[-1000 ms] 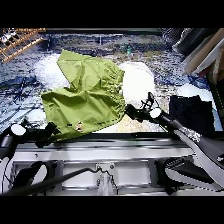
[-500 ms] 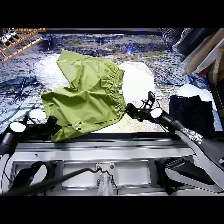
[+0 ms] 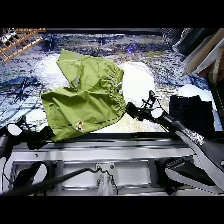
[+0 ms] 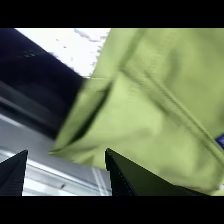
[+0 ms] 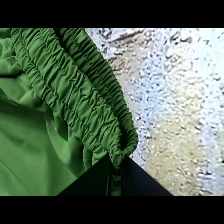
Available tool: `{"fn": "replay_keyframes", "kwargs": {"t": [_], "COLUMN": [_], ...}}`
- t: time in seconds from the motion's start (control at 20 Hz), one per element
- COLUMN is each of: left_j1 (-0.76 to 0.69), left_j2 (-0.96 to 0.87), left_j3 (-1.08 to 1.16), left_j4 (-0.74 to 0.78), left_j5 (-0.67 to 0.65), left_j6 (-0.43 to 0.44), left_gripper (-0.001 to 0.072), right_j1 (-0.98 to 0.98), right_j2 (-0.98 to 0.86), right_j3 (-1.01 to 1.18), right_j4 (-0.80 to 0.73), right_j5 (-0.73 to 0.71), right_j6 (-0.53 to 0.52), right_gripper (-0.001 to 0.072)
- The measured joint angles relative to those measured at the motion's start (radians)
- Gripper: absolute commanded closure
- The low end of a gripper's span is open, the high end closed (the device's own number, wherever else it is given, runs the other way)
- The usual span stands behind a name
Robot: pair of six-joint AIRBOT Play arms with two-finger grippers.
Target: Fold the clothes and pants, and hang the long-sleeved shirts on hangers.
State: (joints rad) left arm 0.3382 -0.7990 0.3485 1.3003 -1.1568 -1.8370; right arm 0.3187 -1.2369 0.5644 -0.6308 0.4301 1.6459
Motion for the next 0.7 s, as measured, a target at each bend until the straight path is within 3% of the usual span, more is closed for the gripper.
{"fn": "replay_keyframes", "kwargs": {"t": [0.7], "left_j1": [0.031], "left_j2": [-0.008], "left_j3": [-0.052], "left_j4": [-0.121], "left_j5": [0.006], "left_j6": [0.045], "left_gripper": [0.025], "right_j1": [0.0], "right_j2": [0.0], "right_j3": [0.0], "right_j4": [-0.001], "right_j5": [-0.03], "right_j6": [0.002], "right_gripper": [0.0667]}}
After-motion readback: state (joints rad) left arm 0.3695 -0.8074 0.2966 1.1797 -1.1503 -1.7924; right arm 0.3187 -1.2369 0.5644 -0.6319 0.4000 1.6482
